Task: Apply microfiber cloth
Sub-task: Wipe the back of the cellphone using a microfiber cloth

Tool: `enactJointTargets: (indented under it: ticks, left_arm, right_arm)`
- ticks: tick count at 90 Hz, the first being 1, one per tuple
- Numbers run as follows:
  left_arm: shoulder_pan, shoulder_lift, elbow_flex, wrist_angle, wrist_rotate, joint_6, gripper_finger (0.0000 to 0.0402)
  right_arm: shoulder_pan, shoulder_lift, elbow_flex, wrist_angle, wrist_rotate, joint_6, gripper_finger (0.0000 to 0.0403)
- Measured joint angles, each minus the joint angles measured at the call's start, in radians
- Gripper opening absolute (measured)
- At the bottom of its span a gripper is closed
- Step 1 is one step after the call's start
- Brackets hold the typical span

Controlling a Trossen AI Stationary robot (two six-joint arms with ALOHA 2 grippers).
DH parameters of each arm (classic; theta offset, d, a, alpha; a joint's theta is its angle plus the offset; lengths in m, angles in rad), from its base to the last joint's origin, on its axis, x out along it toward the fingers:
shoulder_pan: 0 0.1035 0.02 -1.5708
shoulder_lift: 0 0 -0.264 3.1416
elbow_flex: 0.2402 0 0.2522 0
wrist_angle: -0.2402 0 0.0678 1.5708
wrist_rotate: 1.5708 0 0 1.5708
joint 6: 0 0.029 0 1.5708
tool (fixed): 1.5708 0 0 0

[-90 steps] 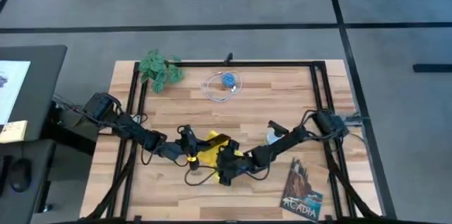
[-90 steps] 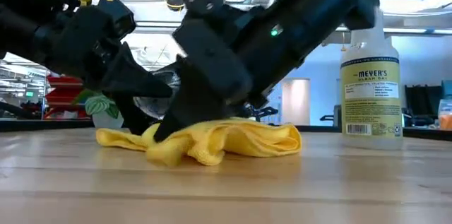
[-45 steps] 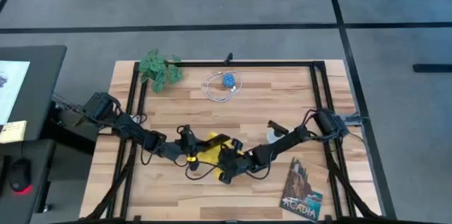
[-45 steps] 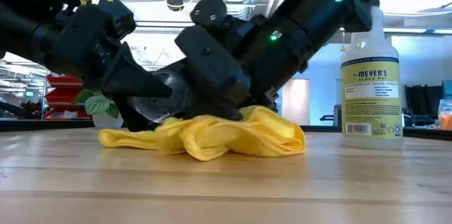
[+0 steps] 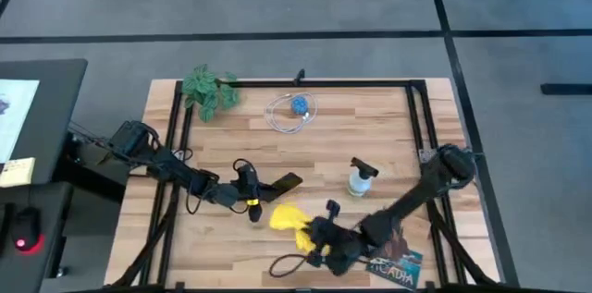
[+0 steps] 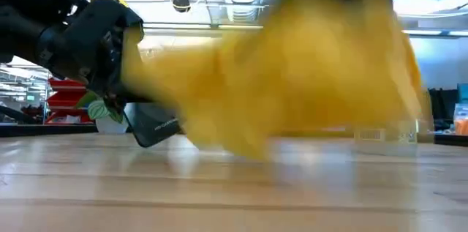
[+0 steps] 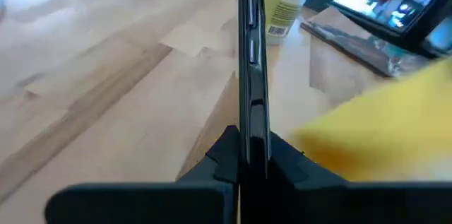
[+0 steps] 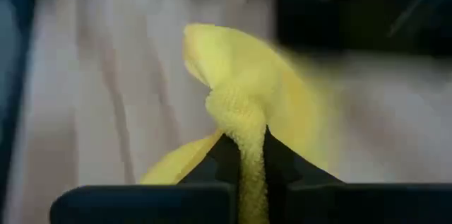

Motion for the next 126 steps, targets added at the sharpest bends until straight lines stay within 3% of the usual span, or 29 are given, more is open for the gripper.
enactJointTargets:
  ticks: [5, 10, 23, 36, 62, 71, 84, 97, 115, 126]
  left_arm:
    - [0.004, 0.000, 0.000, 0.022, 0.025, -0.021, 0.0010]
    - [0.005, 0.000, 0.000, 0.057, 0.043, -0.040, 0.0010]
    - [0.006, 0.000, 0.000, 0.152, 0.055, -0.051, 0.0010]
    - [0.008, 0.000, 0.001, 0.222, 0.053, -0.054, 0.0010]
    - [0.008, 0.000, 0.002, 0.332, 0.060, -0.029, 0.0010]
    - [0.009, 0.000, 0.002, 0.333, 0.070, -0.024, 0.0010]
    - [0.006, 0.000, 0.002, 0.331, 0.073, -0.020, 0.0010]
    - [0.001, 0.000, 0.003, 0.321, 0.094, -0.016, 0.0010]
    - [0.002, 0.000, 0.003, 0.331, 0.108, 0.015, 0.0010]
    - [0.001, 0.001, 0.002, 0.328, 0.122, 0.023, 0.0010]
  right_arm:
    - [0.007, -0.015, 0.009, 0.021, 0.115, -0.080, 0.0002]
    - [0.001, -0.018, 0.018, 0.060, 0.159, -0.181, 0.0002]
    - [-0.055, 0.018, 0.030, 0.221, 0.158, -0.428, 0.0001]
    - [-0.109, 0.093, 0.026, 0.307, 0.101, -0.570, 0.0000]
    - [-0.172, 0.186, 0.072, 0.326, -0.070, -0.606, 0.0001]
    - [-0.186, 0.188, 0.076, 0.313, -0.050, -0.645, 0.0001]
    - [-0.191, 0.160, 0.075, 0.236, 0.111, -0.650, 0.0001]
    - [-0.188, 0.105, 0.075, 0.154, 0.205, -0.646, 0.0001]
    - [-0.190, 0.077, 0.075, 0.140, 0.204, -0.646, 0.0001]
    - [-0.211, 0.082, 0.076, 0.199, 0.069, -0.638, 0.0001]
